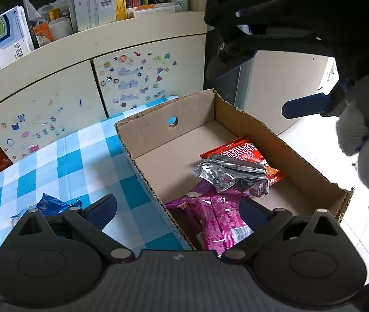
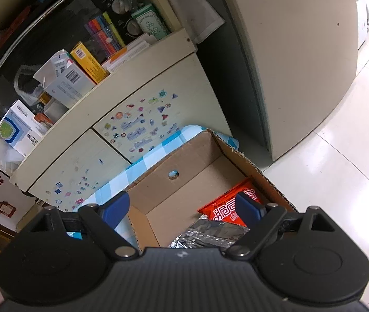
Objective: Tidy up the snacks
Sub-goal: 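Open both tools to drop the silver pack and pink bag into the box, then move both tools back over the remaining snack bags on the table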
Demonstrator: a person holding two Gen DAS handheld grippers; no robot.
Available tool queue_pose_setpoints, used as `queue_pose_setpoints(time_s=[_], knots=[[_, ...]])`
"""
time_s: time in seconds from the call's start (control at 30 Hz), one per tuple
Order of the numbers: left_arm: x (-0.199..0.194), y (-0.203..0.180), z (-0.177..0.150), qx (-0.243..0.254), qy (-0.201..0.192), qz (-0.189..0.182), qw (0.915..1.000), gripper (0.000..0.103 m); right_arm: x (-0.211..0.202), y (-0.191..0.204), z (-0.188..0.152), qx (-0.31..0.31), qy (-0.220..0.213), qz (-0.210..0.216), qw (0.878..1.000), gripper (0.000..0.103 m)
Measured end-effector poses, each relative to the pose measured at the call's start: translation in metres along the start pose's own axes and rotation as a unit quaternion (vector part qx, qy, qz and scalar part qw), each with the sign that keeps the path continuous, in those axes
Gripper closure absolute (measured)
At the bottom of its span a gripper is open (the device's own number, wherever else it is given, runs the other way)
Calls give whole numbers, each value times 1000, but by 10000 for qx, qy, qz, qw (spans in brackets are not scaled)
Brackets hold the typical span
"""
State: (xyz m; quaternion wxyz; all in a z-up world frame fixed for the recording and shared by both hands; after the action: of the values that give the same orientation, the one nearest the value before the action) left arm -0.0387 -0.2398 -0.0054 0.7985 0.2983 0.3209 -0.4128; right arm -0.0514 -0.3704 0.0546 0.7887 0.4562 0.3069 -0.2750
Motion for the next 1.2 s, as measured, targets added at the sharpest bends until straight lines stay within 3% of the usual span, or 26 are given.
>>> queue_pose_setpoints(time_s=[0.77, 1.0, 1.2], knots=[[-21, 43, -19, -293, 86, 379, 9988, 1, 14, 29, -22, -639, 133, 7, 9979, 15], [-36, 90, -35, -748, 165, 635, 9950, 1, 20, 42, -37, -964, 269, 151, 9949, 15], [-62, 146, -45, -1281, 116, 980, 9868, 1, 21, 55, -51, -1307, 321, 300, 9905, 15]])
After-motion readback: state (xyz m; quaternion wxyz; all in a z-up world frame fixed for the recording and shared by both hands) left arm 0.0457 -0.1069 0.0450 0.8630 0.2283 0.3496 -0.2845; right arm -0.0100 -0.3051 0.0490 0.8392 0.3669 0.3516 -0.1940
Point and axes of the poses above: each gripper's, at about its wrist camera, not at the fingertips, and x roughly the way its jaws point, y to its left, z to its top, the point moved 8 cm from there along x, roughly the way its jaws point, and after that the axes turned 15 degrees about x, right-handed, at the moved point
